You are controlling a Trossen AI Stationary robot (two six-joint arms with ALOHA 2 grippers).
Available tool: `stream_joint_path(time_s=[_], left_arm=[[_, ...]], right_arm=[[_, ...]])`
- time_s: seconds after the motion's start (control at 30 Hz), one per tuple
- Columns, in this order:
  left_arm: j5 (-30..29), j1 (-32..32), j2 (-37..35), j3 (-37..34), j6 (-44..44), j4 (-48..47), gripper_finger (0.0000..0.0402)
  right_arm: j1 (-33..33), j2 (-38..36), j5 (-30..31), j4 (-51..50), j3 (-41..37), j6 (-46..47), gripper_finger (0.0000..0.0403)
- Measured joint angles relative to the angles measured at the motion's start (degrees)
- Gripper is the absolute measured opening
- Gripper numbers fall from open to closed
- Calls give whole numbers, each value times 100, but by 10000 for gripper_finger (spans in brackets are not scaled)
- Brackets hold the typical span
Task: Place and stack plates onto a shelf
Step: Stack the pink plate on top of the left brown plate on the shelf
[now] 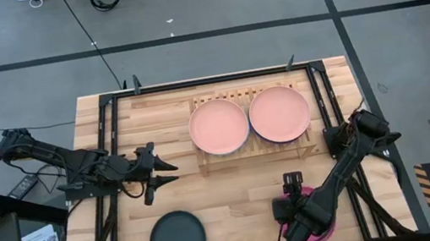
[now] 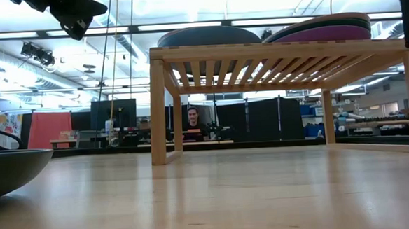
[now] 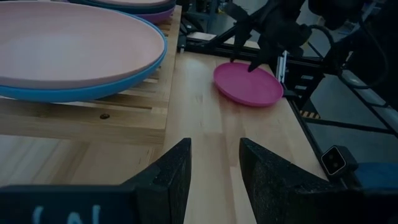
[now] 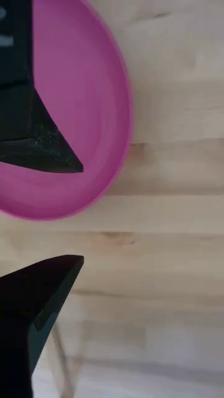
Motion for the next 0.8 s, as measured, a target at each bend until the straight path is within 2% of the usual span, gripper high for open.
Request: stream_joint_path(time_s=[0.17,0.37,0.57,0.8], left_arm=[[0,1,2,0,1,-27,142],[0,2,2,0,-1,-46,142],[0,2,2,0,1,-44,142],[-2,1,1,0,-1,-44,142]], right_arm=[[-145,-25,-198,206,-151,-408,232],[-324,-28,-779,959,-789,-1044,227],[-535,-28,-711,1249,-1294,-1350,225],[-796,-30,-1253,1557,-1807,-1624,225]])
